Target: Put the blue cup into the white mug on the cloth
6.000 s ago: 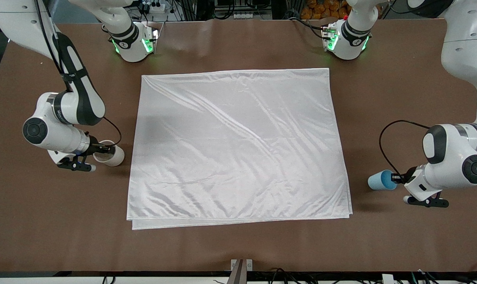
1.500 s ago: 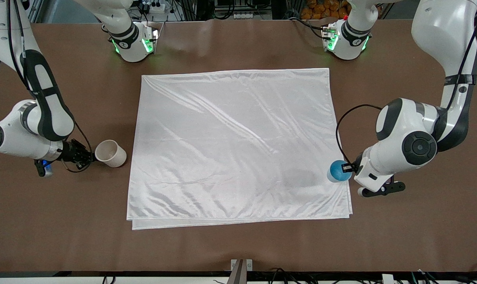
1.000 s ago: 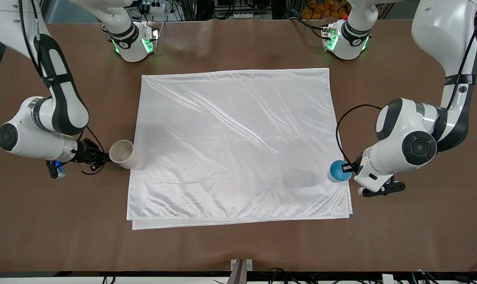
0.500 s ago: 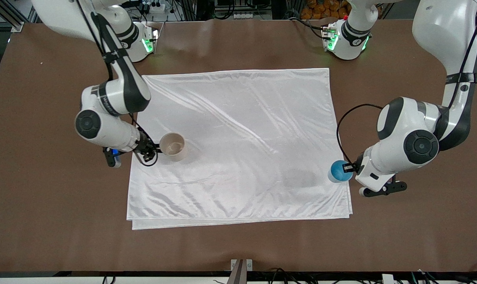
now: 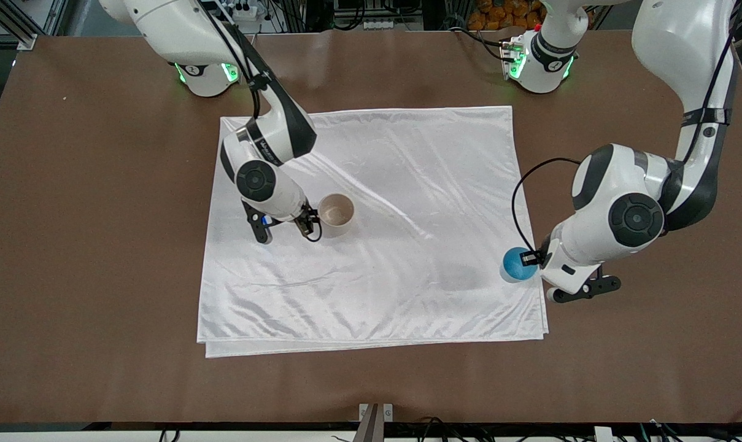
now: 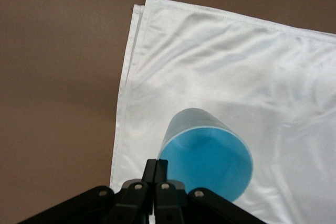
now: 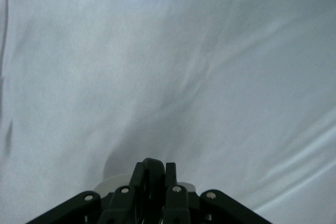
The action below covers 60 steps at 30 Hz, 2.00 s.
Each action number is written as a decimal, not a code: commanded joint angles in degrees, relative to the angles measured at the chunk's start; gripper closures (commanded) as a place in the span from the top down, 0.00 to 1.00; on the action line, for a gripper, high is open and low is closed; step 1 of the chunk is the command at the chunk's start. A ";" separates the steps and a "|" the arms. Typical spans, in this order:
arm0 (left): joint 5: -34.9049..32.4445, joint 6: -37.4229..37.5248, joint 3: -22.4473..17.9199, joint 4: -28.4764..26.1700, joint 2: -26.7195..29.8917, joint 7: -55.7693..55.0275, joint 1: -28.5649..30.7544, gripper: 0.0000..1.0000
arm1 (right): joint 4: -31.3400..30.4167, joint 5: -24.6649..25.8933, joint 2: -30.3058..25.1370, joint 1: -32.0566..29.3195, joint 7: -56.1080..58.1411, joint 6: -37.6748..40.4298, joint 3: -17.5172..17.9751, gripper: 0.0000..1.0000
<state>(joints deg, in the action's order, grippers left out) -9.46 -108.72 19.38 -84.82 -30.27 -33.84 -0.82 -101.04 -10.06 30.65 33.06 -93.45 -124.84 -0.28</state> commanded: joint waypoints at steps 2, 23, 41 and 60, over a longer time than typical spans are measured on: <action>0.84 3.16 -0.57 1.59 0.92 -3.95 -2.61 0.00 | 8.06 -1.01 6.08 2.53 -2.61 0.92 -0.34 0.00; 1.02 5.27 7.07 1.85 0.92 -17.66 -4.45 0.00 | 8.32 -2.95 6.61 4.47 -1.65 -1.37 -0.34 0.90; 1.02 4.75 9.98 3.78 -0.22 -26.89 -10.51 0.00 | 8.14 3.81 -9.81 -0.19 9.95 13.30 -4.64 1.00; 3.39 -2.54 9.89 3.87 -3.83 -34.98 -18.69 0.00 | 3.31 13.57 -28.71 -11.26 31.30 21.22 -6.23 1.00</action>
<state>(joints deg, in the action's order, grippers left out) -7.04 -109.27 29.67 -82.48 -32.89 -66.33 -17.23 -92.93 1.90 8.61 25.15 -68.20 -103.91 -7.21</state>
